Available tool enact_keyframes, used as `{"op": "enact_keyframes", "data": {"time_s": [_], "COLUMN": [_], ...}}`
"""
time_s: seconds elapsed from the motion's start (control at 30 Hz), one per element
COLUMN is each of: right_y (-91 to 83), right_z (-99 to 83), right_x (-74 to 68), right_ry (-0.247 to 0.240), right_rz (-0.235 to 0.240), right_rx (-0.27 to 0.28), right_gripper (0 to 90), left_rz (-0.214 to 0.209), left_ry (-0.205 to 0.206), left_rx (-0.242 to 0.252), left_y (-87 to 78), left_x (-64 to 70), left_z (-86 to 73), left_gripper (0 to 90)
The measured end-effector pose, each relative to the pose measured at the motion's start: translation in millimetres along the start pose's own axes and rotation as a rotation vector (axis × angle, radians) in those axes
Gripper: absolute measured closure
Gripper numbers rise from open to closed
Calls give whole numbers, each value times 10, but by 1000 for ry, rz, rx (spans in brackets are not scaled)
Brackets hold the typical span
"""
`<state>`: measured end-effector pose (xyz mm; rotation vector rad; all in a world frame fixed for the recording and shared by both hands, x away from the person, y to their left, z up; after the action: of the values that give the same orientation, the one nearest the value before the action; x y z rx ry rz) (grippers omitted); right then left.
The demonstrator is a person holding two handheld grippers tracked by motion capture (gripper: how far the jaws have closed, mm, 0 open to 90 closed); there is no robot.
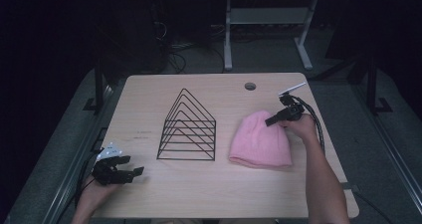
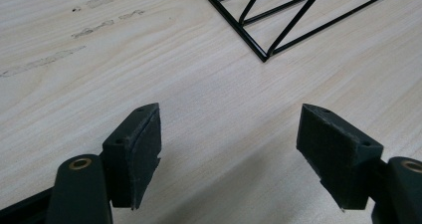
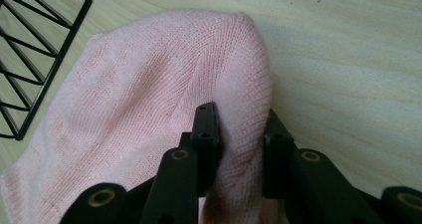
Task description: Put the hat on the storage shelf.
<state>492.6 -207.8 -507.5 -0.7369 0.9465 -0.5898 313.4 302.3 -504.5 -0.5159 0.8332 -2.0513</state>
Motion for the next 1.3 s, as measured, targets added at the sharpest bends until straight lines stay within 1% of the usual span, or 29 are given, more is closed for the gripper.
{"op": "enact_keyframes", "data": {"time_s": [0.07, 0.13, 0.2, 0.23, 0.3, 0.33, 0.4, 0.47, 0.53, 0.57, 0.6, 0.63, 0.67, 0.73, 0.77, 0.8, 0.83, 0.93, 0.97, 1.07, 1.1, 1.13, 1.17, 1.27, 1.3], "right_y": [-14, -40, -51, -79, -97, -116, -160, -233, -257, -315, -337, -337, -393, -418, -456, -520, -520, -623, -657, -761, -794, -860, -860, -949, -975], "right_z": [0, -2, -5, -8, -9, -10, -9, -4, -4, -4, -4, -4, -1, -3, -3, -9, -9, -16, -17, -16, -13, -7, -7, 10, 16], "right_x": [-9, -31, -39, -53, -69, -80, -115, -170, -187, -232, -248, -248, -289, -307, -339, -390, -390, -471, -501, -619, -661, -766, -766, -915, -958], "right_ry": [-5, -20, -17, -25, -26, -34, -44, -64, -69, -77, -77, -77, -91, -94, -102, -116, -116, -139, -147, -173, -190, -222, -222, -263, -279], "right_rz": [-2, 0, 0, 3, 7, 9, 14, 22, 26, 28, 31, 31, 38, 38, 41, 46, 46, 47, 45, 42, 39, 35, 35, 31, 26], "right_rx": [3, 12, 15, 24, 31, 35, 50, 74, 83, 95, 100, 100, 116, 118, 128, 137, 137, 155, 161, 176, 182, 191, 191, 205, 206], "right_gripper": [740, 743, 745, 747, 748, 749, 749, 750, 751, 753, 754, 754, 757, 759, 763, 768, 768, 775, 777, 781, 782, 786, 786, 789, 790], "left_rz": [1, 1, 2, 2, 3, -1, -7, -22, -32, -37, -47, -47, -53, -58, -63, -69, -69, -85, -89, -98, -103, -110, -115, -123, -130], "left_ry": [3, 3, -2, -3, 4, -1, 8, 1, 2, 9, 19, 19, 26, 38, 38, 49, 49, 51, 60, 66, 68, 62, 77, 86, 83], "left_rx": [-1, -1, 4, 6, 6, 6, 1, 5, 4, 6, 3, 3, 2, 0, -2, -3, -3, 17, 17, 16, 13, 14, 16, 19, 21], "left_y": [-1, -5, -13, -14, -20, -22, -36, -48, -65, -73, -89, -89, -102, -136, -154, -194, -194, -265, -289, -338, -351, -371, -386, -427, -439], "left_x": [0, -2, -10, -12, -18, -11, -13, -1, 12, 19, 33, 33, 40, 34, 34, 27, 27, 29, 21, 17, 20, 32, 28, 35, 43], "left_z": [-1, -2, 1, 3, 5, 5, 5, 10, 20, 32, 43, 43, 55, 82, 94, 120, 120, 159, 167, 179, 180, 185, 195, 232, 248], "left_gripper": [258, 258, 258, 258, 258, 258, 258, 258, 258, 259, 258, 259, 258, 259, 259, 258, 259, 259, 259, 259, 259, 259, 259, 259, 259]}}
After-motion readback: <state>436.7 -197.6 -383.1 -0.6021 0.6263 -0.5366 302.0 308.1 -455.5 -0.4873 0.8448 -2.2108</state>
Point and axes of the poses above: each handheld gripper's, and its own axes: y roughly forward along the jaws, z roughly out of its top, x roughly to its right, the point moved 7 cm from there along y, roughly forward along the jaws, and after that the axes turned 3 degrees about z, right-handed, at the moved point
